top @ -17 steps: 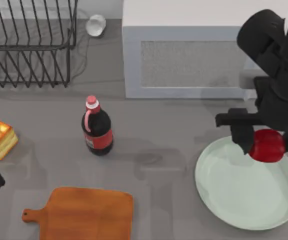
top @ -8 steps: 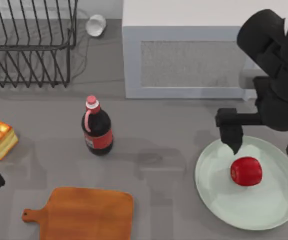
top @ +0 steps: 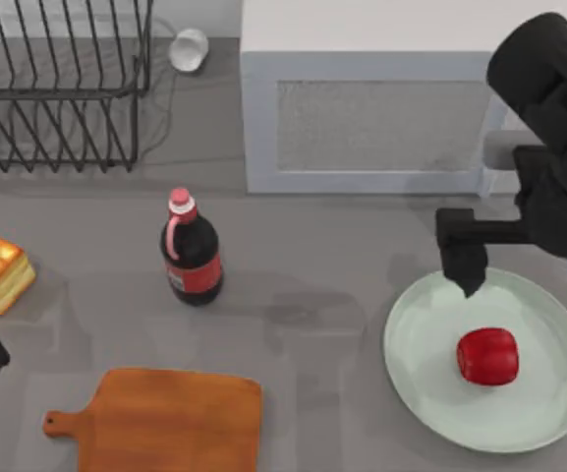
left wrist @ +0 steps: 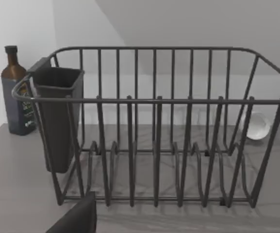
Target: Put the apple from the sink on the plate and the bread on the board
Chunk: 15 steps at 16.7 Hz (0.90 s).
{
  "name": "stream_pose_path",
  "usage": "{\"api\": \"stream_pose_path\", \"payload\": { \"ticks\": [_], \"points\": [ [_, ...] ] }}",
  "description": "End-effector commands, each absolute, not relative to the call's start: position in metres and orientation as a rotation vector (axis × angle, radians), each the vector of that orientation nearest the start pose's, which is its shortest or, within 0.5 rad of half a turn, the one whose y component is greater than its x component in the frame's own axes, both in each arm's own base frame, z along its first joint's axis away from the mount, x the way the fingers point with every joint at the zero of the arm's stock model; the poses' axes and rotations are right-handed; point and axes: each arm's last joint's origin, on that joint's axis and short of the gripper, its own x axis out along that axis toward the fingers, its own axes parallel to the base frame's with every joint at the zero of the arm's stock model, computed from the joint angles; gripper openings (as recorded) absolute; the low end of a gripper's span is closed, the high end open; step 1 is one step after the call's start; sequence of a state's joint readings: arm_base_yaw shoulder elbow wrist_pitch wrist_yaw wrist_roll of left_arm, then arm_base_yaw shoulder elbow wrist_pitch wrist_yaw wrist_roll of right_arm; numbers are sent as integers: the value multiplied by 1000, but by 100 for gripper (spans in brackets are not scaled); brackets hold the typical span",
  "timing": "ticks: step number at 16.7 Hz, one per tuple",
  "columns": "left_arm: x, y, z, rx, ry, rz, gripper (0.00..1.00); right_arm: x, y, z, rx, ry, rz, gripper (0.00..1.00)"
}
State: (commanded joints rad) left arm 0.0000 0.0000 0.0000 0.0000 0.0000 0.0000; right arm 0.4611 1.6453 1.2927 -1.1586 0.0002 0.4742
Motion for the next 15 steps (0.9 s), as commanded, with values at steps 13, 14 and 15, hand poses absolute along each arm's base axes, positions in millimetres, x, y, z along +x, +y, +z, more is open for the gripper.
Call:
{"api": "stream_pose_path", "payload": {
  "ticks": [13,14,15],
  "points": [
    [106,-1,160,0,0,0,100,136,24,232,130,537,124,100],
    [106,-1,160,0,0,0,100,127,19,223,118,448,114,100],
    [106,-1,160,0,0,0,100,120,14,213,104,364,100,100]
  ]
}}
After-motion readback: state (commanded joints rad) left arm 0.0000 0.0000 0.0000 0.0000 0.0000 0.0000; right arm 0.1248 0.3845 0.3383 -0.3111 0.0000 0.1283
